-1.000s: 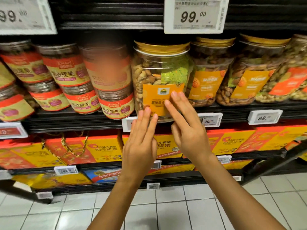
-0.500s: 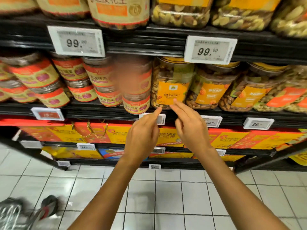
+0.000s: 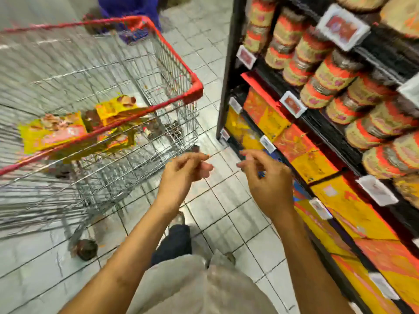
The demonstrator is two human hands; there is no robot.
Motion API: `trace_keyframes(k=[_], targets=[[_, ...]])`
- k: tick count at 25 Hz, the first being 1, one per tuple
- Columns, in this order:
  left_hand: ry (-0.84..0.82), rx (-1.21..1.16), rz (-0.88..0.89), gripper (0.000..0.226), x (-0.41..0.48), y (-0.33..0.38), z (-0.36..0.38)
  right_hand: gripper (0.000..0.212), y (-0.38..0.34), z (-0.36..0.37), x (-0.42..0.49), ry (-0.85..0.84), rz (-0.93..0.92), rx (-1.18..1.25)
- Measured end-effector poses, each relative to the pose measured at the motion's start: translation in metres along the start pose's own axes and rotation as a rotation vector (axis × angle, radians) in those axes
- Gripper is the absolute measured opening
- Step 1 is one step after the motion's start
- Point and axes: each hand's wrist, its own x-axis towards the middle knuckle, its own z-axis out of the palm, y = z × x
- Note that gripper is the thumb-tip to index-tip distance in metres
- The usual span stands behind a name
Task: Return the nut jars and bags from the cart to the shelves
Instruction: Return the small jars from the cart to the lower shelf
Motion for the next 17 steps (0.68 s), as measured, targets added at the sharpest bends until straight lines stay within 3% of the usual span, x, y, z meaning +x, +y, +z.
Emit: trace_keyframes(k=[4, 8, 12, 17], targets=[[0.265, -0.174, -0.003, 0.029, 0.022, 0.009, -0.114, 0.032, -0.061, 0.088, 0.035, -0.183, -0.108, 0.184], [0.346, -0.196, 0.008, 0.027, 0.082, 0.030, -0.209, 0.031, -0.113, 0.188, 0.088, -0.274, -0.201, 0.276], [0.334, -0.168, -0.034, 0.029, 0.163, 0.059, -0.305, 0.022, -0.151, 0.284, 0.169, -0.411, 0.104, 0.447], [0.346, -0.077, -0.250, 0.026, 0.275, 0.032, -0.365, 0.029, -0.118, 0.423, 0.259, -0.699, 0.420, 0.058]])
